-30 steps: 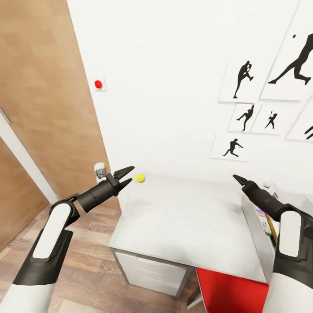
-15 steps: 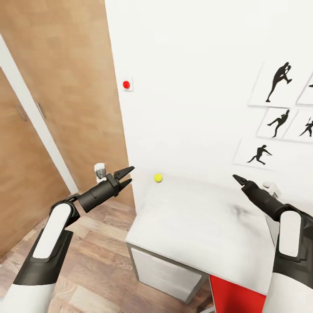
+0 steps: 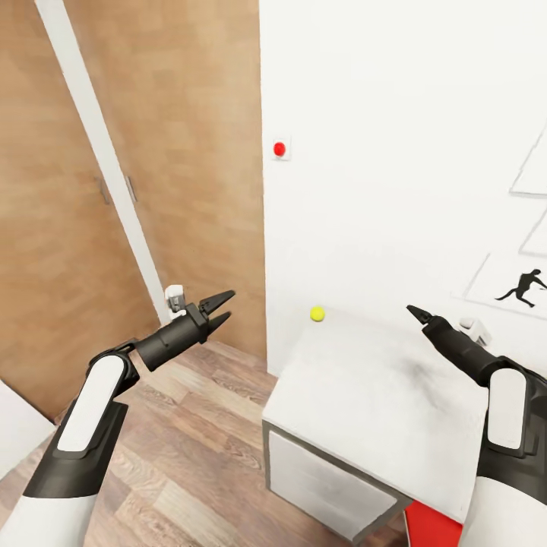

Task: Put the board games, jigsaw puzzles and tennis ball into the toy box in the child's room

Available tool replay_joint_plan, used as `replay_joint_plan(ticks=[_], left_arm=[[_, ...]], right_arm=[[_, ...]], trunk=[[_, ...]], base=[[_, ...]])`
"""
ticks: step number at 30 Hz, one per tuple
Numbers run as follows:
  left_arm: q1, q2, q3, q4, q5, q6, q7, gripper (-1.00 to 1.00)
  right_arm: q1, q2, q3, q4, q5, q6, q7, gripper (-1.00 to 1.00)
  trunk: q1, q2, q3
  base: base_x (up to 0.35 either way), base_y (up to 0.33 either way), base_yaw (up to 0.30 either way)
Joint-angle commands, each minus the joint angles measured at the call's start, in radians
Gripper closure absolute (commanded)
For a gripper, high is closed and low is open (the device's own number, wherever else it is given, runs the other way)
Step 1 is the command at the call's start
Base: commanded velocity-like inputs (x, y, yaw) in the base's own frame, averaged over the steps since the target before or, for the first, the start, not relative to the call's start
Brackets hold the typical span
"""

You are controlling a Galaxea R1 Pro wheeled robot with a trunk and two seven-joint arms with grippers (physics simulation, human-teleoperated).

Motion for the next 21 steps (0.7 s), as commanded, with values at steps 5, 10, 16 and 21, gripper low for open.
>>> replay_joint_plan(ticks=[5, 10, 16, 21], left_arm=[[-0.001, 0.001, 0.0, 0.001, -0.003, 0.002, -0.006, -1.0], [-0.001, 0.001, -0.001, 0.001, -0.003, 0.002, -0.006, -1.0], [-0.001, 0.001, -0.001, 0.001, -0.003, 0.003, -0.006, -1.0], [-0.001, 0.001, -0.001, 0.001, -0.003, 0.003, -0.006, -1.0]], right_arm=[[-0.002, 0.001, -0.004, -0.001, 0.007, 0.006, 0.009, -1.0], [-0.002, 0.001, -0.004, -0.001, 0.008, 0.006, 0.008, -1.0], [-0.002, 0.0, -0.004, 0.001, 0.009, 0.006, 0.006, -1.0], [-0.003, -0.001, -0.004, 0.002, 0.01, 0.006, 0.005, -1.0]], trunk=[[0.001, -0.002, -0.001], [0.001, -0.002, -0.001], [0.001, -0.002, -0.001], [0.001, -0.002, -0.001]], base=[[0.0, 0.245, 0.151], [0.0, 0.266, 0.077], [0.0, 0.278, 0.007], [0.0, 0.284, -0.101]])
